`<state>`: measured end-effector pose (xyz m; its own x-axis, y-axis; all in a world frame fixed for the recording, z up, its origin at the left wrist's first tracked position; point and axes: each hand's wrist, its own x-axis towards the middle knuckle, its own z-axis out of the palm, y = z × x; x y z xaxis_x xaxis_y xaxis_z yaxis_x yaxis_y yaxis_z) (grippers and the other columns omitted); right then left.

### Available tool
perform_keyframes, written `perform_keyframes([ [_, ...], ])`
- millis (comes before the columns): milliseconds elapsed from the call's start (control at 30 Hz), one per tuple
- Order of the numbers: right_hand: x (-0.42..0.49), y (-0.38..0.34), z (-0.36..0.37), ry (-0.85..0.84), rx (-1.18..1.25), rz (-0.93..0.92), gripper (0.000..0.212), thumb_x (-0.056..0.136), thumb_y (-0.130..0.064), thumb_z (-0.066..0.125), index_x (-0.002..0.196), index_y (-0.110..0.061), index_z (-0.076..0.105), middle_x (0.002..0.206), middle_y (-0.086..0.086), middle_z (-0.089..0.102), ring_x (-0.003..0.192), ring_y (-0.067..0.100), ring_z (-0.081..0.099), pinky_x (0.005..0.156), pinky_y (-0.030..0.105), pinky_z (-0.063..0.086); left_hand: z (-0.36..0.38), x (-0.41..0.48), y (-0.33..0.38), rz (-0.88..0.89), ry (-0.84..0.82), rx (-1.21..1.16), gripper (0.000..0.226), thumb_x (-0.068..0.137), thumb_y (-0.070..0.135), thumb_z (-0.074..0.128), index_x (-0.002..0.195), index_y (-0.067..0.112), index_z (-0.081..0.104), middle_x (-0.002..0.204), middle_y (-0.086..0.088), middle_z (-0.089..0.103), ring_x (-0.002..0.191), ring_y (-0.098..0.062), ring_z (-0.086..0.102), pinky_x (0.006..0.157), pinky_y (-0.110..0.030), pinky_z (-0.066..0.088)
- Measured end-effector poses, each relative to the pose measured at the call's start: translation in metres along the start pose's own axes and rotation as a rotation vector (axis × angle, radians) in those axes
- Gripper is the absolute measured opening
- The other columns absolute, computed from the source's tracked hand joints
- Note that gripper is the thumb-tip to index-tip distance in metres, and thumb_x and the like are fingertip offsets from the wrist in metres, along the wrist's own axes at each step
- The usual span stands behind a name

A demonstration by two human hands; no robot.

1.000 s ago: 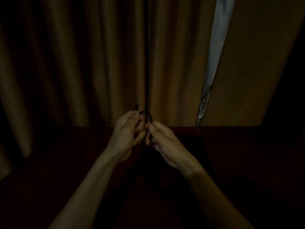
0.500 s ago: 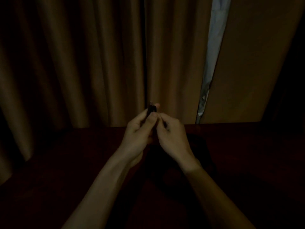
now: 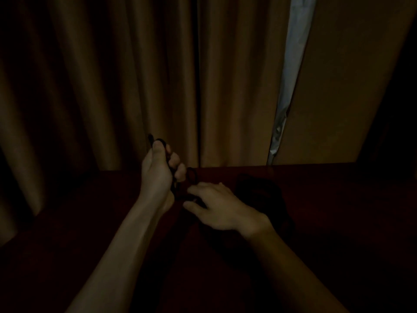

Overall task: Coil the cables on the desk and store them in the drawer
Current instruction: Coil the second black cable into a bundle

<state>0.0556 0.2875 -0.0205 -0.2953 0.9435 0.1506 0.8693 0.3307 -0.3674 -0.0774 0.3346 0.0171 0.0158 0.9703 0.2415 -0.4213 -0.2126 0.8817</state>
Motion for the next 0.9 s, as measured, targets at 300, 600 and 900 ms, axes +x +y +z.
perform_keyframes([
  [300, -0.008, 0.036, -0.026, 0.214, 0.065, -0.006, 0.028, 0.098, -0.043, 0.064, 0.077, -0.025, 0.070, 0.069, -0.016, 0.063, 0.067, -0.003, 0.061, 0.062, 0.020, 0.046, -0.003, -0.008, -0.020, 0.091, -0.274, 0.478, 0.035, 0.111, 0.034, 0.029, 0.093, 0.013, 0.051, 0.075, 0.001, 0.064, 0.059, -0.016, 0.065, 0.053, -0.026, 0.049],
  [600, -0.013, 0.024, -0.036, 0.380, 0.346, -0.055, 0.011, 0.092, -0.009, 0.071, 0.082, -0.011, 0.067, 0.083, -0.009, 0.062, 0.066, -0.003, 0.064, 0.063, 0.010, 0.046, 0.007, -0.023, -0.024, 0.253, -0.497, 0.735, 0.033, 0.111, 0.025, 0.032, 0.087, 0.019, 0.053, 0.072, 0.001, 0.060, 0.063, -0.007, 0.060, 0.061, -0.029, 0.049],
  [900, -0.020, 0.040, -0.034, 0.407, 0.826, -0.127, 0.023, 0.101, -0.018, 0.062, 0.121, -0.009, 0.065, 0.124, 0.004, 0.069, 0.123, 0.013, 0.061, 0.108, 0.025, 0.043, 0.007, -0.022, -0.011, 0.027, -0.438, 0.311, 0.032, 0.106, 0.039, 0.041, 0.097, 0.024, 0.068, 0.053, 0.008, 0.035, 0.044, -0.007, 0.028, 0.041, -0.022, 0.023],
])
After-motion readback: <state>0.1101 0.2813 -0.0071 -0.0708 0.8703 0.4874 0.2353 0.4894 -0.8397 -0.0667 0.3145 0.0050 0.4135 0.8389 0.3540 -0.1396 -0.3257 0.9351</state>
